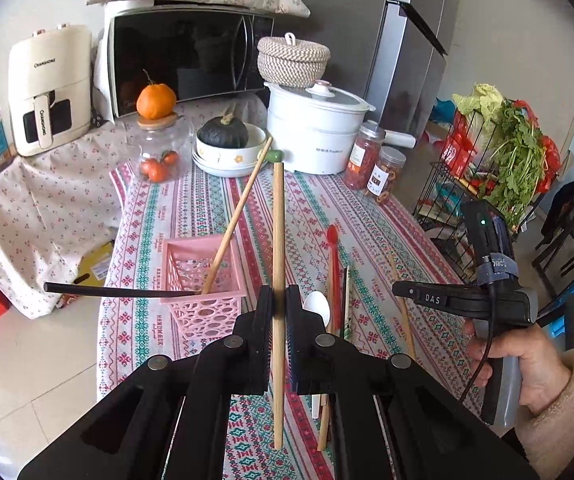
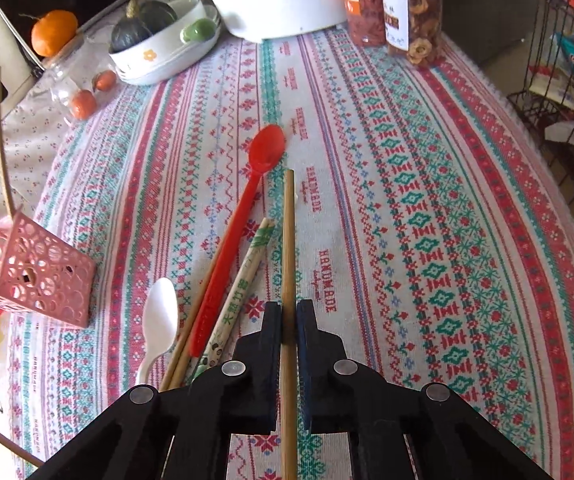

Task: Organize utensils
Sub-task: 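Lift both wooden chopsticks and release them into the pink basket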

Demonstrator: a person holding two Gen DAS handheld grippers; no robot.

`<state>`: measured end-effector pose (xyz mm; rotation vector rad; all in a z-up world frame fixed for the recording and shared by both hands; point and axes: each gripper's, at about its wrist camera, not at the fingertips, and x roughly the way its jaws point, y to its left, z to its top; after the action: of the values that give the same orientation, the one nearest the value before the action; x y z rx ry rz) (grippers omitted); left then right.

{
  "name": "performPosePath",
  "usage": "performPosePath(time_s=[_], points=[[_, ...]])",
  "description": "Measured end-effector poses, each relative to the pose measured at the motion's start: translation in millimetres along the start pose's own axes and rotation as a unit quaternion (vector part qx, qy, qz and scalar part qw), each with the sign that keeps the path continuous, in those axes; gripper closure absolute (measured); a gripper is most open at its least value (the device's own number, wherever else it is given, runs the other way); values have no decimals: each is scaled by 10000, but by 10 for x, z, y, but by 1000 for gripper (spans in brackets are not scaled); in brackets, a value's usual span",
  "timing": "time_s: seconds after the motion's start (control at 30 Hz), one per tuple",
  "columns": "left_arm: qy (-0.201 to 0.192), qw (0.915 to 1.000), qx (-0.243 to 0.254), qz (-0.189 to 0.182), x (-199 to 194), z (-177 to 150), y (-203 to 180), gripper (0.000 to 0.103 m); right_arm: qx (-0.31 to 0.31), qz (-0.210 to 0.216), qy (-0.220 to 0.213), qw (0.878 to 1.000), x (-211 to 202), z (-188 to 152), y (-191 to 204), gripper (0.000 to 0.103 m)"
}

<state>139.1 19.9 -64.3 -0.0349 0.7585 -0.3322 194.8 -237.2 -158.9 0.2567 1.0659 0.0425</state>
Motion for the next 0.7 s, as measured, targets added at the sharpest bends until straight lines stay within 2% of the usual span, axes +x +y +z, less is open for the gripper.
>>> performPosePath(time_s=[0.2, 0.33, 0.43, 0.57, 0.63, 0.7], points=[[-662, 9977, -125, -18, -341, 147, 2, 97, -313, 142, -765, 9965, -613, -53, 145, 97], [-1328, 9907, -300, 43, -609, 230, 45, 97, -527, 209, -1423, 9882, -969, -30, 290, 97], [-1965, 9795, -412, 148, -802, 254, 84, 97, -613, 275, -1853, 9804, -1173, -1, 377, 97], [-2900, 9550, -427, 445, -901, 229, 128, 97, -714, 306, -2212, 9721, -1318, 26, 462, 97], [-3095, 9486, -338, 570, -834, 232, 124, 97, -770, 294, -2301, 9697, -1334, 30, 505, 97], [-3116, 9470, -278, 731, -730, 260, 105, 97, -809, 321, -2319, 9688, -1338, 33, 534, 97]])
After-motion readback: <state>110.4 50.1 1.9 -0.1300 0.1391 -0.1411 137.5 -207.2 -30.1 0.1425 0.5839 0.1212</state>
